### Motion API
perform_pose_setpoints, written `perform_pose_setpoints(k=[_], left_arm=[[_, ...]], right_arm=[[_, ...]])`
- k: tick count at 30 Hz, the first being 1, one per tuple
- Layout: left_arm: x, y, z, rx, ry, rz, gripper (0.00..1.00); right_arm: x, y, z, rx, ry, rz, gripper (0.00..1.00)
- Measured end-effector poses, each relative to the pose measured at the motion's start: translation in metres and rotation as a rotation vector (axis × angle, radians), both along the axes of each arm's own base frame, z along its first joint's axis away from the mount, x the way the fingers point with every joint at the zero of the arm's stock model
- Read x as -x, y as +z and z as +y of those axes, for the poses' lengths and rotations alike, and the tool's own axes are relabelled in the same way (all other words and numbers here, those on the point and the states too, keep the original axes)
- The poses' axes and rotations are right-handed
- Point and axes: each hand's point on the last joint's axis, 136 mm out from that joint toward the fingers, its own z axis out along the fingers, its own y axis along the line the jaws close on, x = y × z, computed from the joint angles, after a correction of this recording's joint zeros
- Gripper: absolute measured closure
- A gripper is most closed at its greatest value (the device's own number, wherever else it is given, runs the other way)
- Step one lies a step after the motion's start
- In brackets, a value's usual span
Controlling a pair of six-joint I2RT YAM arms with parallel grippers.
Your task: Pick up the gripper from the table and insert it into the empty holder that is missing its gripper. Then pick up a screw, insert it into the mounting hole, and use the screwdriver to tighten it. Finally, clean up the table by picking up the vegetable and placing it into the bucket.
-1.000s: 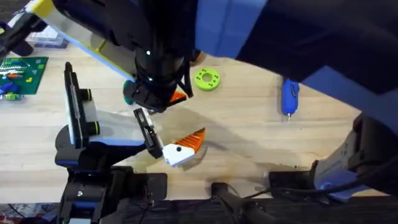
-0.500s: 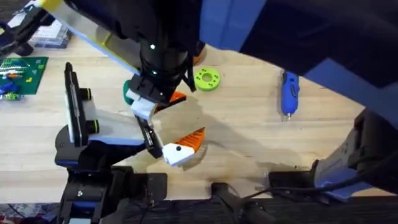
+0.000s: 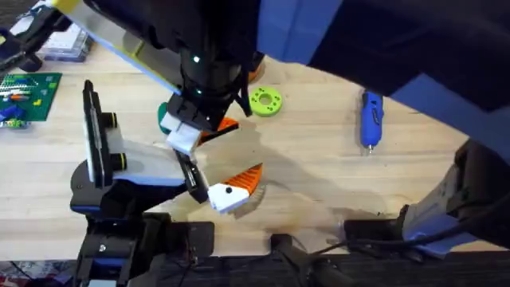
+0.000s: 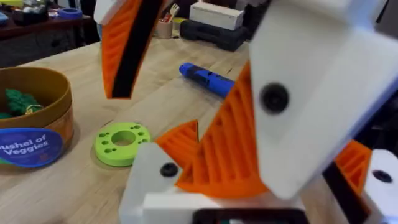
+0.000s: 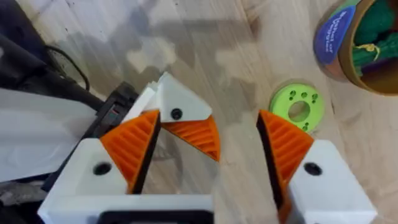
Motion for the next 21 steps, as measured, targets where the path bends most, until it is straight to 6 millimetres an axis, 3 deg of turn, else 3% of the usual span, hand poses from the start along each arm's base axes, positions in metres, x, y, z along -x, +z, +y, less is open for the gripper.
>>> perform_pose_setpoints(k=[3,4,9,10,11,21], left_arm=[[0.0,-0.0001,0.0,0.0,0.0,0.001,0.023],[-0.0003,-0.0001,0.0001,0.002,0.002,0.005,0.083],[-0.002,-0.0001,0.0013,0.002,0.013,0.006,0.835],[-0.0014,0.0,0.001,0.001,0.009,0.003,0.945],[-0.0011,0.0,0.0008,0.0,0.007,-0.001,0.982],[-0.0006,0.0001,0.0006,-0.003,0.003,-0.006,0.982]], right_arm=[[0.0,0.0,0.0001,0.0,0.0,0.0,0.036],[0.0004,-0.0001,-0.0001,0.0,0.001,0.002,0.036],[0.0046,0.0016,-0.0012,0.0,0.011,0.012,0.012],[0.0043,0.0021,-0.0006,-0.004,0.011,0.011,0.009],[0.0041,0.0024,0.0004,-0.008,0.011,0.01,0.008],[0.0082,0.0081,0.0023,-0.029,0.021,0.012,0.007]])
